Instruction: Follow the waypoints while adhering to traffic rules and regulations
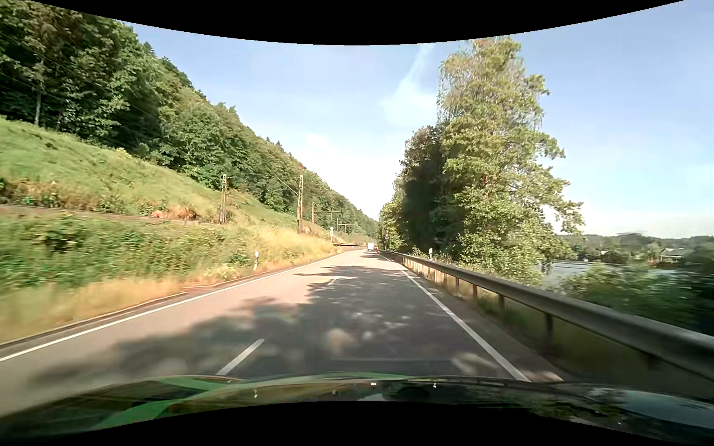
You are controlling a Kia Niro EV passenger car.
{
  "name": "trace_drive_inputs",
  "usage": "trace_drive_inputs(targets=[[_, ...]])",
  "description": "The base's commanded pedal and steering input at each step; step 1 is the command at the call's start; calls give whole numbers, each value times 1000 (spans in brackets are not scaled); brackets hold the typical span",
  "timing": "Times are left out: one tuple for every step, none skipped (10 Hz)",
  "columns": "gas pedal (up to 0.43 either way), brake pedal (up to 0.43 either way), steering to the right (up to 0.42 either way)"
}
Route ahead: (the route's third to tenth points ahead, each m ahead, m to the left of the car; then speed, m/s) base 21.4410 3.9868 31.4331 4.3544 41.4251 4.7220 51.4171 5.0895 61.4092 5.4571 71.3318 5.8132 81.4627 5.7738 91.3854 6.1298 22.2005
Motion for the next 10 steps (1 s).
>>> trace_drive_inputs(targets=[[240, 0, -8], [189, 0, -8], [157, 0, -7], [138, 0, -6], [118, 0, -5], [118, 0, -3], [118, 0, -1], [98, 0, 0], [98, 0, -1], [98, 0, -1]])
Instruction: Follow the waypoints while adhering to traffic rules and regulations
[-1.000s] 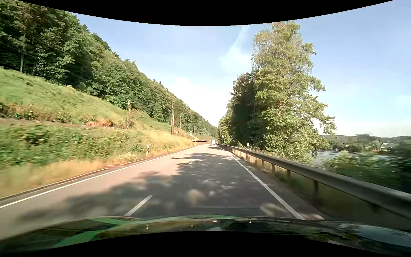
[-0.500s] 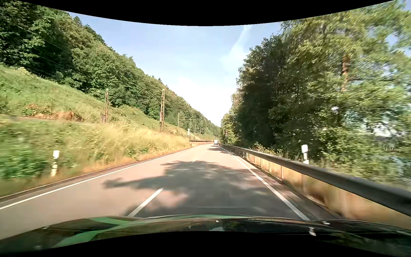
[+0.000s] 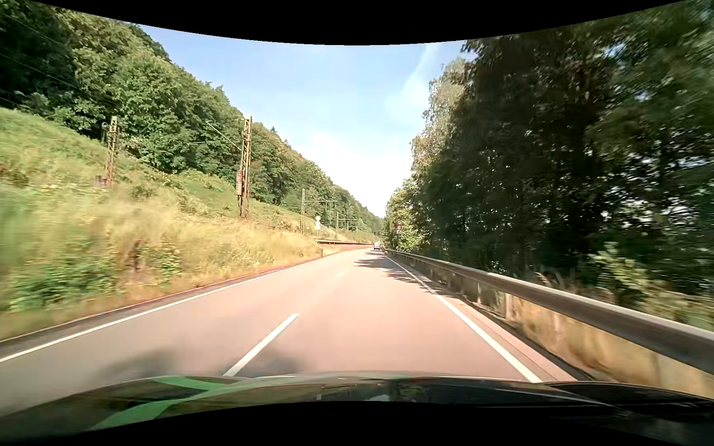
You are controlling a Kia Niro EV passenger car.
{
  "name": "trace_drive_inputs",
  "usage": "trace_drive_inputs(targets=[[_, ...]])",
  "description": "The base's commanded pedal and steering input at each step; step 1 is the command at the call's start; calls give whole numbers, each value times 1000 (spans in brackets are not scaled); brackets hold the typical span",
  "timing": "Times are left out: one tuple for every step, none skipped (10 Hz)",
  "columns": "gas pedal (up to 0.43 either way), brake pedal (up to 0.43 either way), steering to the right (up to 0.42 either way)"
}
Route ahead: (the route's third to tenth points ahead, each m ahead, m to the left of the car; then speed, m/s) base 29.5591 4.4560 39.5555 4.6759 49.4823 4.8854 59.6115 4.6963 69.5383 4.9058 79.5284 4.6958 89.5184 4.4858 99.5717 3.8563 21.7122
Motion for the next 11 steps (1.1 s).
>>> trace_drive_inputs(targets=[[98, 0, -1], [98, 0, -2], [98, 0, -2], [98, 0, -2], [87, 0, -2], [87, 0, -2], [98, 0, -2], [98, 0, -2], [110, 0, -2], [110, 0, -2], [110, 0, -2]])
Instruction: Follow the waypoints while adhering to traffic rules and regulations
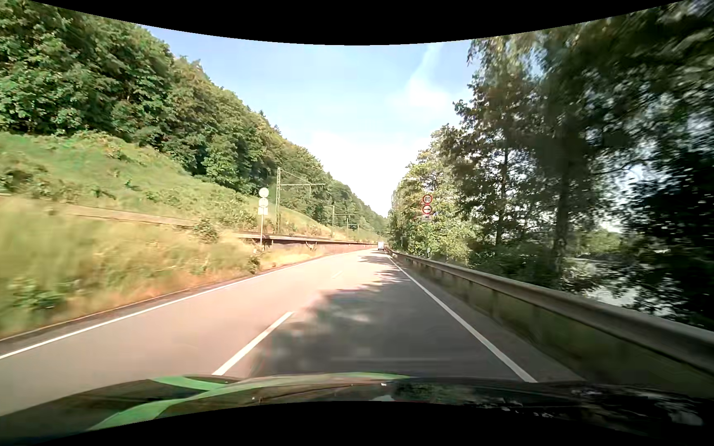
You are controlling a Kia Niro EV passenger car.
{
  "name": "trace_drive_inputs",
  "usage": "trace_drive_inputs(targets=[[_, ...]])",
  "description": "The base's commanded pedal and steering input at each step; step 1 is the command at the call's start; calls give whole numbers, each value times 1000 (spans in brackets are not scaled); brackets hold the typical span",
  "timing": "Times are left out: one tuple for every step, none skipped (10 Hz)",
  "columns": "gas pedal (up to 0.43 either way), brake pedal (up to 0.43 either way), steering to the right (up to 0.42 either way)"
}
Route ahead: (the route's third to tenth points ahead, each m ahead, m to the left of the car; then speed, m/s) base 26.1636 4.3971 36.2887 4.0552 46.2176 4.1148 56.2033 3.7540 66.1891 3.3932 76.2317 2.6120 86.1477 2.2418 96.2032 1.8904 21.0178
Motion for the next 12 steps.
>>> trace_drive_inputs(targets=[[110, 0, -2], [110, 0, -2], [110, 0, -2], [110, 0, -2], [98, 0, -2], [98, 0, -2], [87, 0, -1], [79, 0, -1], [79, 0, 0], [79, 0, 1], [79, 0, 1], [79, 0, 1]])
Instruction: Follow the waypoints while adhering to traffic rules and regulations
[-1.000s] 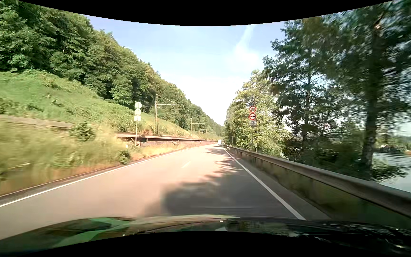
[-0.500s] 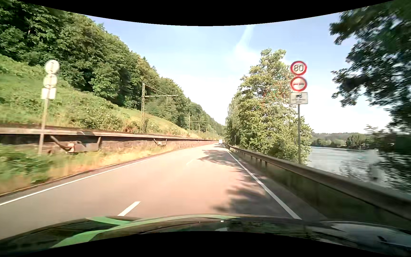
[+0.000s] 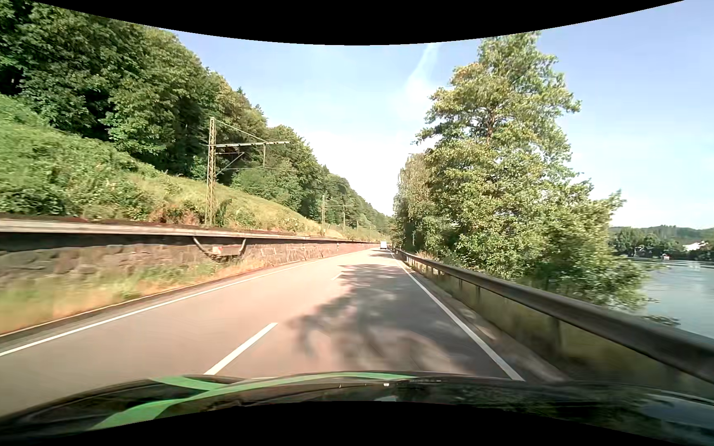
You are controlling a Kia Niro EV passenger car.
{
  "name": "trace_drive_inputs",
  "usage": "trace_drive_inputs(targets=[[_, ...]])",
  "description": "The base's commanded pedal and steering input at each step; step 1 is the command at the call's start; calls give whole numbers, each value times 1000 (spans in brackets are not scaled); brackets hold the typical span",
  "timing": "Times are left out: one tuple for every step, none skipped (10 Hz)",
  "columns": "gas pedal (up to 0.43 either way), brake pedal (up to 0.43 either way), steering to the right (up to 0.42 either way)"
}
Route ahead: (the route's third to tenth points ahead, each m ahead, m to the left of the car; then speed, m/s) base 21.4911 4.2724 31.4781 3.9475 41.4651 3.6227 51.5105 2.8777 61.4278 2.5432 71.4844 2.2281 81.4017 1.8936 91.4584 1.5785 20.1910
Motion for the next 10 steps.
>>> trace_drive_inputs(targets=[[79, 0, 2], [79, 0, 2], [79, 0, 1], [79, 0, 1], [87, 0, 2], [138, 0, 2], [150, 0, 3], [169, 0, 4], [189, 0, 4], [197, 0, 4]])
